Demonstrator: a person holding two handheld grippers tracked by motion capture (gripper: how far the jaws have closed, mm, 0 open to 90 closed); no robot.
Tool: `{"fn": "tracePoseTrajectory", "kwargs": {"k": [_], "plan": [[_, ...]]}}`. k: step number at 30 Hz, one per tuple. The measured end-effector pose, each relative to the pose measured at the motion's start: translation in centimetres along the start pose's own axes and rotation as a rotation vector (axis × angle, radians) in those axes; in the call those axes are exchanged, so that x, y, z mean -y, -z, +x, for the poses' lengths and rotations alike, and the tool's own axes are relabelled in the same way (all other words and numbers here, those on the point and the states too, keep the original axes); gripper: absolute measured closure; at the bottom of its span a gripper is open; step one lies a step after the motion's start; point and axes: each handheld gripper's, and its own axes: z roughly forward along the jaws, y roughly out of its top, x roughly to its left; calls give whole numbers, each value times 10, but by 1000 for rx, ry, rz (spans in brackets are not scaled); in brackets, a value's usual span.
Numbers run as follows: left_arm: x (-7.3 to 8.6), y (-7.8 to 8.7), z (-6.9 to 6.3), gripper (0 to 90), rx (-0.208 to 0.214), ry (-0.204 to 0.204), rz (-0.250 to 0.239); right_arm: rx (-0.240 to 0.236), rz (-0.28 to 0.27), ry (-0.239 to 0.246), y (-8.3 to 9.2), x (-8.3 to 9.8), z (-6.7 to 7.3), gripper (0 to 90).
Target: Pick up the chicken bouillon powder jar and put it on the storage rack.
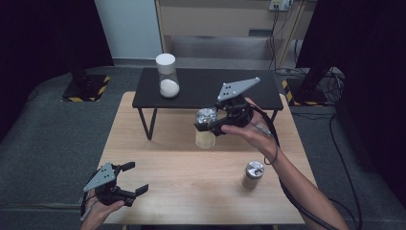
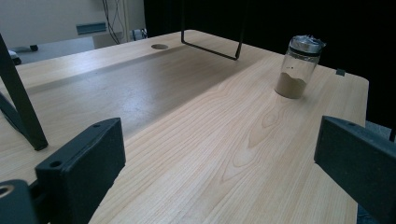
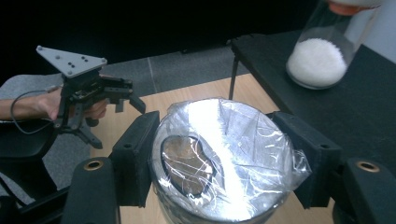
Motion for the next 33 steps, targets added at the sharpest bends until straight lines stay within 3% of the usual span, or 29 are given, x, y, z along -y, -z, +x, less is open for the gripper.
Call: {"fn": "tracePoseTrajectory", "kwargs": {"k": [13,33], "plan": [[0,0,0,7,1,1,-2,49,-3,0,3,-20,-7,351],[0,1,0,7,1,0,2,155,-11,-65,-3,-40,-26,351]]}}
